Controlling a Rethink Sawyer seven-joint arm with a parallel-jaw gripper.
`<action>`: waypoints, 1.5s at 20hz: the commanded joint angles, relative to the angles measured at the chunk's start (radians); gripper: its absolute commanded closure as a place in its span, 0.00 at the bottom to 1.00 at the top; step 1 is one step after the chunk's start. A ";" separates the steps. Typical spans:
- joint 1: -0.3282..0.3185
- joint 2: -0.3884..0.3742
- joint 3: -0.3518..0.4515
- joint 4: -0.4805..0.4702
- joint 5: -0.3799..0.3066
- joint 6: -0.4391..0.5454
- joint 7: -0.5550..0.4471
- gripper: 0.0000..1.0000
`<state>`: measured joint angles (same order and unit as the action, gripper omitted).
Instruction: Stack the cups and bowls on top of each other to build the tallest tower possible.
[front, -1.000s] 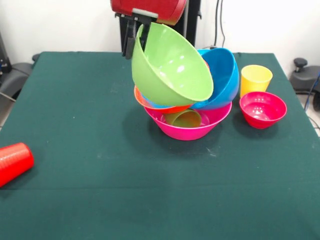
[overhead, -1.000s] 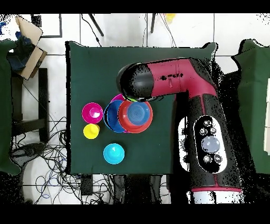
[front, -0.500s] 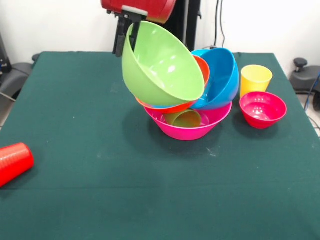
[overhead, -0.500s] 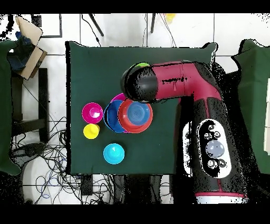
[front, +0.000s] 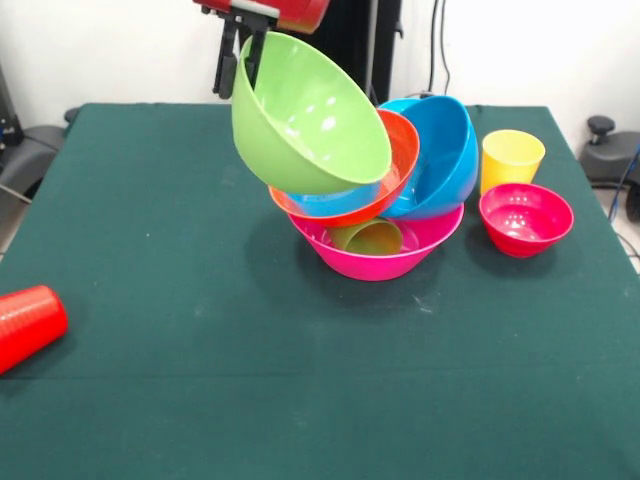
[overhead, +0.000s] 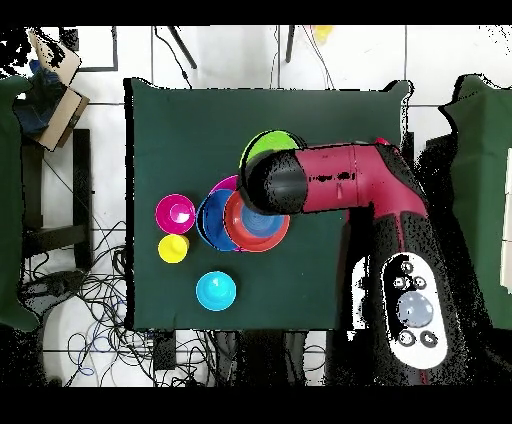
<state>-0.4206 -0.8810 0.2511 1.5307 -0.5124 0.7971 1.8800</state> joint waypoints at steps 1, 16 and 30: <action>0.024 -0.026 -0.021 0.137 0.008 -0.065 0.089 1.00; 0.076 -0.038 -0.077 0.198 -0.001 -0.125 0.132 1.00; 0.163 -0.005 -0.119 0.161 0.063 -0.113 0.157 1.00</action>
<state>-0.2813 -0.9282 0.1245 1.6470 -0.4732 0.7211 1.8809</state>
